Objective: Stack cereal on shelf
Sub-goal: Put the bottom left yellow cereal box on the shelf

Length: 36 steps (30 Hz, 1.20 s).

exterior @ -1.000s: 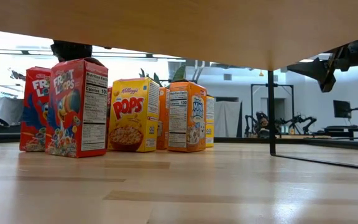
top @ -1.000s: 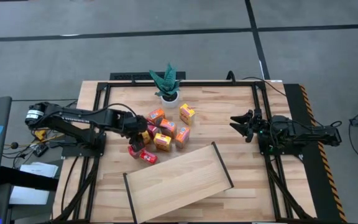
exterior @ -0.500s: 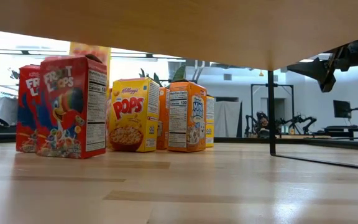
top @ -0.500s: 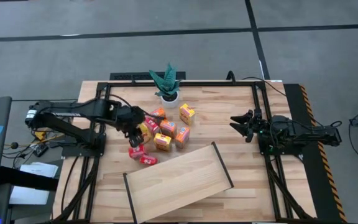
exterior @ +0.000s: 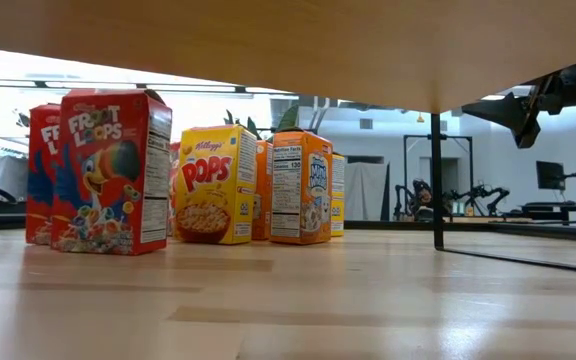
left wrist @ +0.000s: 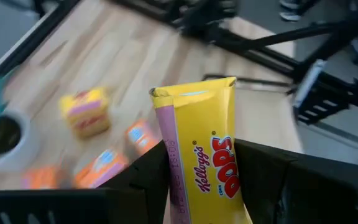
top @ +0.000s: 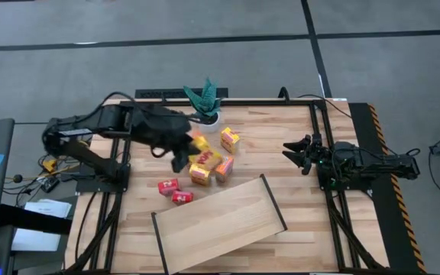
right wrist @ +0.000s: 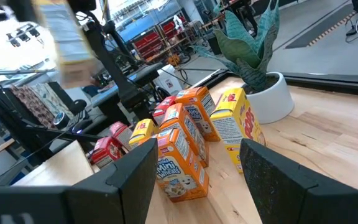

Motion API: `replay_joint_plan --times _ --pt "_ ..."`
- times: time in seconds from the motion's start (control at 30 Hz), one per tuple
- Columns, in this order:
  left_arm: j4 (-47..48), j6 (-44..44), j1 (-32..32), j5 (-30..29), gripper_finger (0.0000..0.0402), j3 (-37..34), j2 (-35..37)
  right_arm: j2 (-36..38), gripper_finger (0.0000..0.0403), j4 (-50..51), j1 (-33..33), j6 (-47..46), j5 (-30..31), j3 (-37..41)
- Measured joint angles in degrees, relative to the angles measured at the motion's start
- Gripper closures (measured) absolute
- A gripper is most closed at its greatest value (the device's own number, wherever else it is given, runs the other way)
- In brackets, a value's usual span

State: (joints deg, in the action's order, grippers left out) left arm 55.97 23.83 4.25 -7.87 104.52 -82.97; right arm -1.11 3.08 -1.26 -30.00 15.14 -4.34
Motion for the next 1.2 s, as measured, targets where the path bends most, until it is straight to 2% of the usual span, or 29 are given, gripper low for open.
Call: replay_joint_plan --times 0.17,0.27,0.37,0.47,0.83,1.2 --pt "1.8 -2.9 3.7 -0.6 0.0258 13.8 -10.4 0.0 0.0148 0.0 0.0 0.0 0.0 0.0" --pt "5.4 -4.4 5.3 -3.3 0.0258 21.1 -16.5 0.0 0.0148 0.1 0.0 0.0 0.0 0.0" --pt "9.6 -4.7 6.4 -6.2 0.0258 26.8 -21.9 0.0 0.0148 1.9 0.0 0.0 0.0 0.0" --pt "12.6 -4.8 7.1 -6.2 0.0258 30.6 -26.6 0.0 0.0148 4.9 0.1 0.0 0.0 0.0" --pt "12.6 -9.8 9.2 -3.2 0.0258 29.3 -33.1 0.0 0.0148 6.5 0.1 0.0 0.0 -0.1" --pt "12.4 -11.2 9.6 -3.1 0.0258 29.3 -34.5 0.0 0.0148 6.7 0.1 0.0 -0.2 -0.1"
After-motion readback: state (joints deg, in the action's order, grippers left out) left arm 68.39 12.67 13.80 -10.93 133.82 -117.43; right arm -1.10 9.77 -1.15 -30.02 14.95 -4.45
